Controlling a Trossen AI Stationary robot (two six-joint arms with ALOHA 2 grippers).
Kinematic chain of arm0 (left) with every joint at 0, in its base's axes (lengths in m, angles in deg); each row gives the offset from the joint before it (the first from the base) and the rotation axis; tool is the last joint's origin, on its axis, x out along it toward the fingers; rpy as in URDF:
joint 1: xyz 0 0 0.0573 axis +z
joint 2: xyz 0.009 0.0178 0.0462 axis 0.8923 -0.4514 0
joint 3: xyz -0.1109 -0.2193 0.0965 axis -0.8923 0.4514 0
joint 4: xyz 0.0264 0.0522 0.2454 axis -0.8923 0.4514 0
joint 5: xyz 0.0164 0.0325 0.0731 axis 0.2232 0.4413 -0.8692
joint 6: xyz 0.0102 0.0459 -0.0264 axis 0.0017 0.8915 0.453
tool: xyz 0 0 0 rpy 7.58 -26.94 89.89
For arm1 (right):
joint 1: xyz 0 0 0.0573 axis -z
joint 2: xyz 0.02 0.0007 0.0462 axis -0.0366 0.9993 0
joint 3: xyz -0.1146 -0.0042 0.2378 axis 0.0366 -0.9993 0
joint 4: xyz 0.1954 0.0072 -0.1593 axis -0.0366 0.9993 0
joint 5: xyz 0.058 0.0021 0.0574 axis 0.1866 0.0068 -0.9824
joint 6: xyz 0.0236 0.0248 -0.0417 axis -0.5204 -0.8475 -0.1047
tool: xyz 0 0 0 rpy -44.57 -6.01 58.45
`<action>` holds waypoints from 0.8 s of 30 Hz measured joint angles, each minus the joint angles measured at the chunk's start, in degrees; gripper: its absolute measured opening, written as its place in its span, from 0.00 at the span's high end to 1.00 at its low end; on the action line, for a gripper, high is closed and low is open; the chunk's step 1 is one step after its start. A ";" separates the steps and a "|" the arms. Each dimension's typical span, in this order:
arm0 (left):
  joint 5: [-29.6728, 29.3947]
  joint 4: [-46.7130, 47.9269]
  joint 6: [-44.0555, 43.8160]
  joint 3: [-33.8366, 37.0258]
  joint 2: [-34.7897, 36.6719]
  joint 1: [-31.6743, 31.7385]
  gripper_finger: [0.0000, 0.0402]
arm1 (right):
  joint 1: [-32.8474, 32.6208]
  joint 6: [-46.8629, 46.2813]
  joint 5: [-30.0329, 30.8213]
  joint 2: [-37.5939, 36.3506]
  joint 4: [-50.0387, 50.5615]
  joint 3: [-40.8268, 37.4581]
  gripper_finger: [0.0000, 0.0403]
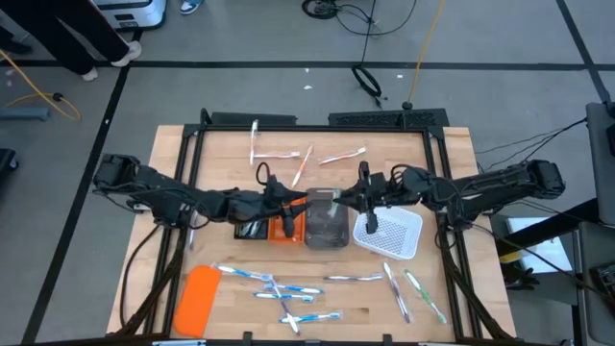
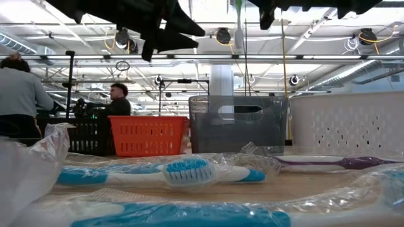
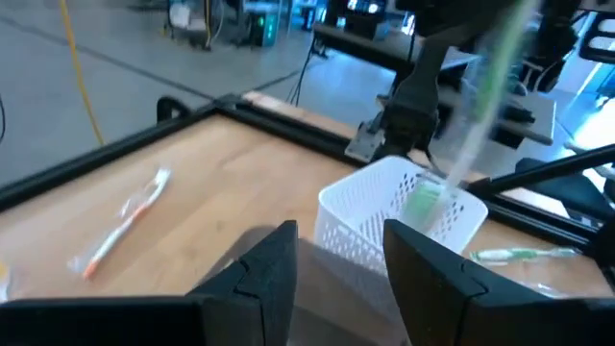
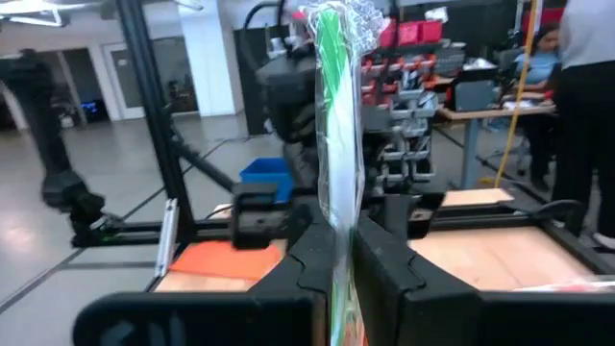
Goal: Pick & Place Toothbrushes
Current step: Put the green toothbrush into the black bin
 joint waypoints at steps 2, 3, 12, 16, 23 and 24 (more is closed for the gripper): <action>0.48 -2.28 1.52 0.00 -0.42 0.00 0.61 | 0.88 0.01 0.01 0.41 -0.74 0.00 0.96; 0.87 -2.89 2.29 0.00 -0.42 -0.01 0.61 | 1.20 0.01 0.02 0.50 -0.75 0.00 0.96; 1.51 -7.12 6.12 0.00 -0.42 0.00 0.61 | 2.67 0.00 -0.38 6.82 -11.90 0.00 0.96; 1.53 -7.29 6.17 0.00 -0.42 0.00 0.61 | 2.88 0.00 -0.44 10.32 -16.64 0.00 0.96; 3.03 -7.48 6.17 0.00 -0.42 0.00 0.61 | 3.95 -0.89 -0.33 14.50 -21.68 0.01 0.96; 3.02 -7.51 6.17 0.00 -0.42 -0.02 0.61 | 4.00 -1.11 -0.34 15.12 -22.41 0.25 0.96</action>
